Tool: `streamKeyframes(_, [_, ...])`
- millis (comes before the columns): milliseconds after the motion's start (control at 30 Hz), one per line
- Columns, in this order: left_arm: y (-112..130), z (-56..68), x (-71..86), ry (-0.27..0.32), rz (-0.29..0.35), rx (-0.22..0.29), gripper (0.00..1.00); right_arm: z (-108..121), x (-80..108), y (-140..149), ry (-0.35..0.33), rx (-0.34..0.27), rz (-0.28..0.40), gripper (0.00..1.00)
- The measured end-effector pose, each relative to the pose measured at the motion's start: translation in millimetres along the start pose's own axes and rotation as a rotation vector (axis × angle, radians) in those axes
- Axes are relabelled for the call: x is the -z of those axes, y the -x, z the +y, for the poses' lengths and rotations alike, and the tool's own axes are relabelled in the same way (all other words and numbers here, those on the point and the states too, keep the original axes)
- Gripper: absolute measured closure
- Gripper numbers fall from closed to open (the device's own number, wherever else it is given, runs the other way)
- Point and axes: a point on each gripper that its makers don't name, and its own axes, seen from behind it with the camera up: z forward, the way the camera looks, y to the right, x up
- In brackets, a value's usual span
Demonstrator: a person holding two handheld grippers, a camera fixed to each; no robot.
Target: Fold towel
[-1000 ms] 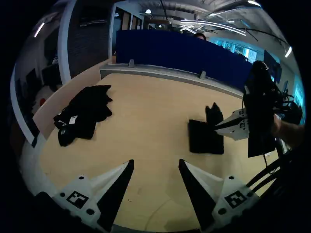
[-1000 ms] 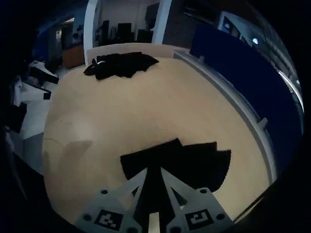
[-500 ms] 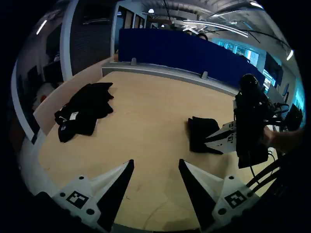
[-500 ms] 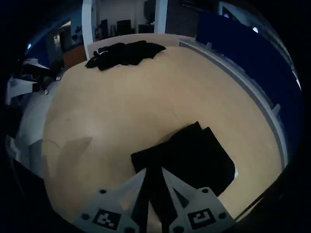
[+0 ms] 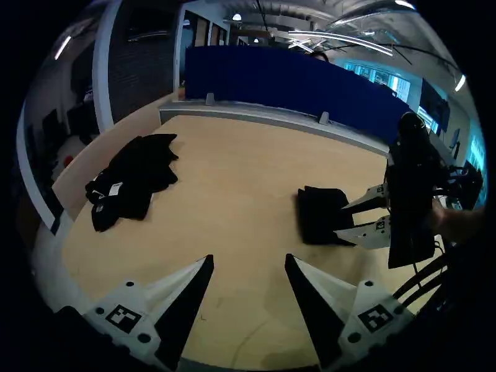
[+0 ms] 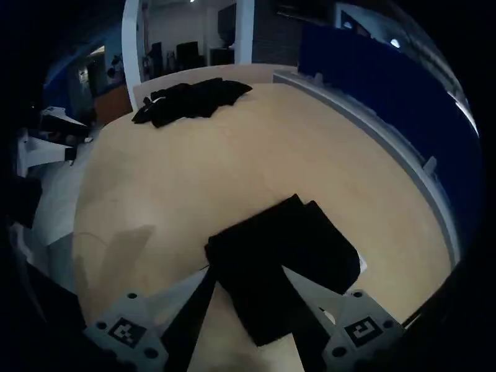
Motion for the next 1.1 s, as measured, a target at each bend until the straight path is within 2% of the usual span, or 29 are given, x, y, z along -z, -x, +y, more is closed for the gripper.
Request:
streamKeyframes(233, [-4,0.5,-0.5,0.001,0.003,-0.005,0.15,6,9.1,19,0.034,-0.058,-0.007,0.30])
streamKeyframes(567, [-8,4.7,-0.2,0.008,0.005,-0.011,0.15,15,23.8,63,0.078,-0.149,-0.045,0.30])
streamKeyframes(867, [-9,8.9,-1.1,0.013,0.006,-0.016,0.15,18,26.1,84,0.094,-0.176,-0.073,0.30])
streamKeyframes(1100, [-7,10.3,-0.4,0.013,0.006,-0.013,0.15,13,23.1,93,0.086,-0.182,-0.092,0.44])
